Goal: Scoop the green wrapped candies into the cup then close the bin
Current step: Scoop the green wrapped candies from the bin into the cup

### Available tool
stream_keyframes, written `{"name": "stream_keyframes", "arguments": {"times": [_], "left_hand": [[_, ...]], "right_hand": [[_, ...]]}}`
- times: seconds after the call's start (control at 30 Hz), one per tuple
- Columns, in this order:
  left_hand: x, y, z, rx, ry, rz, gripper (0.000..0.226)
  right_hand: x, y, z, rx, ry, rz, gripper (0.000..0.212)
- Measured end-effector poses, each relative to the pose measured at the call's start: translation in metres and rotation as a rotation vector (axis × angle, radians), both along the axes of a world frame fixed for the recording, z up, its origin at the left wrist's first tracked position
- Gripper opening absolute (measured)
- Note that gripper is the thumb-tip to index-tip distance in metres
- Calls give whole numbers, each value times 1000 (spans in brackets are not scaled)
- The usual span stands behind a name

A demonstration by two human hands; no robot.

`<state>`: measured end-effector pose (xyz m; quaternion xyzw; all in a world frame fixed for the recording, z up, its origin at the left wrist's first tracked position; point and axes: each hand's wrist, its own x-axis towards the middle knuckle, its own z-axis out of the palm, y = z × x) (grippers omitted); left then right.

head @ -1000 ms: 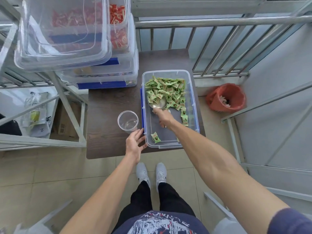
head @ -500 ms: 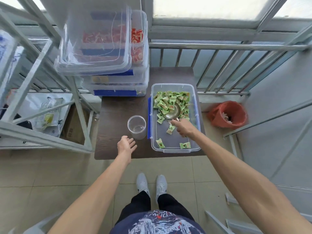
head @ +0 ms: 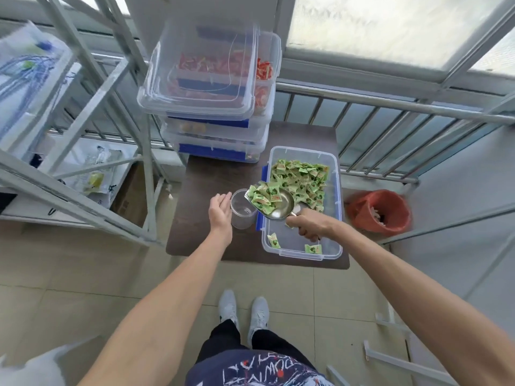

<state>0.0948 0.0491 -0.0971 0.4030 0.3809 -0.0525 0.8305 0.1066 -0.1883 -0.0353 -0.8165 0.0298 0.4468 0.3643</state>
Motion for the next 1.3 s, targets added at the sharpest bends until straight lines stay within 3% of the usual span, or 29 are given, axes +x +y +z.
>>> {"name": "stream_keyframes", "arguments": {"times": [0.37, 1.07, 1.3], "left_hand": [[7, 4, -8, -3, 4, -39, 54], [22, 9, -6, -71, -6, -65, 54], [22, 11, -6, -105, 5, -60, 54]], "right_hand": [[25, 33, 26, -138, 244, 97, 31], [79, 91, 79, -529, 494, 317, 29], [89, 105, 103, -655, 553, 416, 47]]}}
